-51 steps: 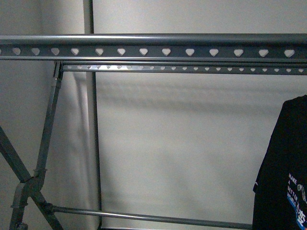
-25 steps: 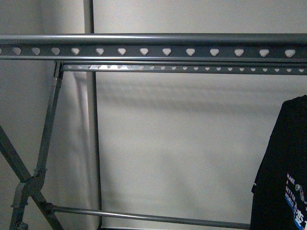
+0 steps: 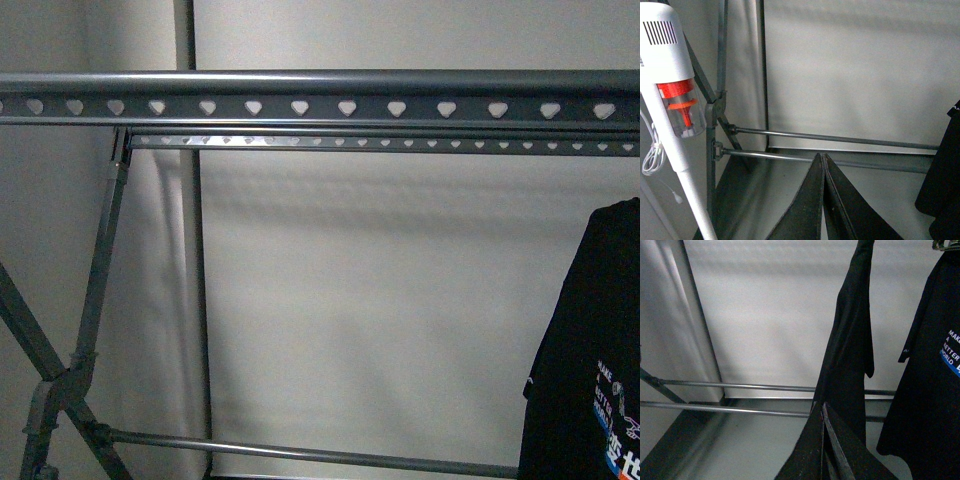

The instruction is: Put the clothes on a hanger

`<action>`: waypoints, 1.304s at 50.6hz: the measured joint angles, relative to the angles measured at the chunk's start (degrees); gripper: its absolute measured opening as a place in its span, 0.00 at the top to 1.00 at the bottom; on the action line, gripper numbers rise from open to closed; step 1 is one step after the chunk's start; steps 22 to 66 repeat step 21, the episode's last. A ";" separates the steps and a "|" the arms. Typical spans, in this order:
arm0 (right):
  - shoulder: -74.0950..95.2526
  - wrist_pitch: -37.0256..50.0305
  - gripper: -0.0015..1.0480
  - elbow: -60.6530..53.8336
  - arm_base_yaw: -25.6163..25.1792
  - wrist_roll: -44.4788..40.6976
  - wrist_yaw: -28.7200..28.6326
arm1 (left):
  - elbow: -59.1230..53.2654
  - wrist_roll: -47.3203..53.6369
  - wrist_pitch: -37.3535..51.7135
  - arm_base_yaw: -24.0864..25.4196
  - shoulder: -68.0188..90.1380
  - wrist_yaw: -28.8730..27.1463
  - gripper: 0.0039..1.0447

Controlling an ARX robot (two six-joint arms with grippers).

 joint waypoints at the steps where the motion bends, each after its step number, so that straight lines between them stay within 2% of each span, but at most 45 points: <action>1: 0.00 0.00 0.98 0.00 0.00 0.02 -0.02 | 0.00 0.00 -2.43 0.00 -1.57 0.11 0.97; 4: 0.00 0.00 0.98 0.00 0.00 0.02 0.00 | 0.00 0.00 -6.86 0.00 -5.92 0.09 0.97; 11: 0.00 0.00 0.97 0.00 0.00 -0.02 0.00 | 0.00 0.00 -7.54 0.00 -7.61 0.13 0.97; 14: 0.00 0.00 0.85 0.00 0.00 -0.04 0.00 | 0.00 -0.02 -7.54 0.00 -7.63 0.13 0.97; 21: 0.00 0.00 0.58 0.00 0.00 -0.04 0.00 | 0.00 0.00 -7.56 0.00 -7.63 0.13 0.70; 66: 0.00 0.00 0.58 0.00 0.00 -0.04 0.00 | 0.00 0.00 -7.56 0.00 -7.63 0.13 0.70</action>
